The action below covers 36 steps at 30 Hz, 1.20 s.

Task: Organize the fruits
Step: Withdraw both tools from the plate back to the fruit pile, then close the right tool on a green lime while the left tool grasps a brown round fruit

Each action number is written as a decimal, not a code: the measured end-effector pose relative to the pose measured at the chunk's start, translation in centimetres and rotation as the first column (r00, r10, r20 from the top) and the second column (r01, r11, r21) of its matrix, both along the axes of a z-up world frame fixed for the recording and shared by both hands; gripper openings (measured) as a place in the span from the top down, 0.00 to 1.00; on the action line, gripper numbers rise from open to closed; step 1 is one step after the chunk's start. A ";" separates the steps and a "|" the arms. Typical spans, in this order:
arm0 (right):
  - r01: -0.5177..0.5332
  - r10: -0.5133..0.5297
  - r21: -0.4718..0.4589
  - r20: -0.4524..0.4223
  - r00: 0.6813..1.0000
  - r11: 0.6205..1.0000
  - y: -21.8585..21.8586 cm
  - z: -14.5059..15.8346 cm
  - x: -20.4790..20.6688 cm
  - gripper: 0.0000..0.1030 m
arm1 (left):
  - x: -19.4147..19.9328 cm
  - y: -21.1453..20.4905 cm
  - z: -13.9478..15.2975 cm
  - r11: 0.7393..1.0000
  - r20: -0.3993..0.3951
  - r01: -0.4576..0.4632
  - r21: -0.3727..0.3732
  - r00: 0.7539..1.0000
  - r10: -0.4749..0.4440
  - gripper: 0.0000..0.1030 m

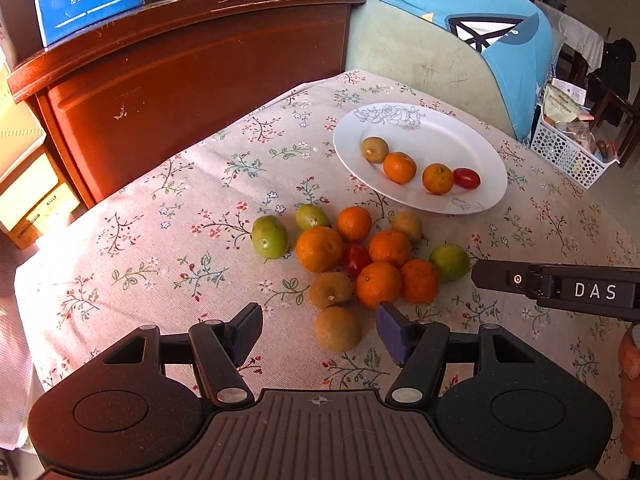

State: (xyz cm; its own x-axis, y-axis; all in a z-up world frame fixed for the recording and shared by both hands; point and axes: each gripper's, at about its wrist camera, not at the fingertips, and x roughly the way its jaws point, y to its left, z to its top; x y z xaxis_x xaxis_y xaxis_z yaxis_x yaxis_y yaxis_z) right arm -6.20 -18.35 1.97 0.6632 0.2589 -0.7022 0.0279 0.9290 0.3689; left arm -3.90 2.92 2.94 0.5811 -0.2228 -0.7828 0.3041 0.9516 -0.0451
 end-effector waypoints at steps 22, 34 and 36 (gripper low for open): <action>0.077 -0.077 0.015 -0.006 0.997 0.997 1.4 -1.4 2.4 0.64 | 0.3 -0.5 -2.1 1.000 -0.012 0.024 0.010 1.000 -0.024 0.51; 0.114 -0.114 -0.010 -0.021 0.993 0.993 1.4 -1.7 2.7 0.67 | 0.2 -1.0 -2.4 0.999 0.014 0.043 0.016 0.999 -0.043 0.64; 0.114 -0.114 -0.006 -0.023 0.993 0.993 1.4 -1.7 2.8 0.69 | 0.2 -1.0 -2.4 0.999 0.019 0.047 0.019 0.999 -0.047 0.67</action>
